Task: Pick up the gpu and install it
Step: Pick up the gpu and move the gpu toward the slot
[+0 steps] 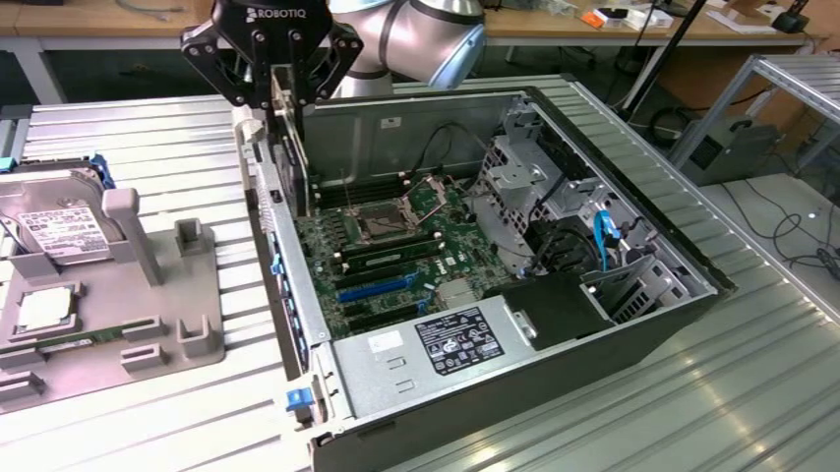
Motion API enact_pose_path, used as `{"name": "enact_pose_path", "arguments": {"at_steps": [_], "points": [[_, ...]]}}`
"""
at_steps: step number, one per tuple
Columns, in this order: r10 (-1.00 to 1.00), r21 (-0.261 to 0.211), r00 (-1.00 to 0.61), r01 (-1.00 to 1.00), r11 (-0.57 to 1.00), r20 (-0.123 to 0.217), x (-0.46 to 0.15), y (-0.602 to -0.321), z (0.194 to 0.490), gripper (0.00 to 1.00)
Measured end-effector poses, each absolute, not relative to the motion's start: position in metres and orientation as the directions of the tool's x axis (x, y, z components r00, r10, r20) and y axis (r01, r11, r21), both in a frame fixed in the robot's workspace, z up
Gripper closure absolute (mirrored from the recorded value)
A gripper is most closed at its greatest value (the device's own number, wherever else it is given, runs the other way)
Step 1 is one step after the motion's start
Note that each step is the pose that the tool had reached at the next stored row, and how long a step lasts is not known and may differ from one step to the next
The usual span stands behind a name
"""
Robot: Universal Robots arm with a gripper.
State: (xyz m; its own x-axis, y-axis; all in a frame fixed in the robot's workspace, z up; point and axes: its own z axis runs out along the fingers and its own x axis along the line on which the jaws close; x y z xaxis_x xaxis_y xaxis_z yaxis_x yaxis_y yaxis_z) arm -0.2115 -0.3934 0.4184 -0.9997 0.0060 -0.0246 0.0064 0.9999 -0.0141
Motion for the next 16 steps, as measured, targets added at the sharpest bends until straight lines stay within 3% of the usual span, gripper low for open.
{"name": "enact_pose_path", "arguments": {"at_steps": [16], "points": [[0.006, -0.014, -1.0, 0.006, 1.0, -0.025, -0.184, -0.393, 0.418, 0.73]]}}
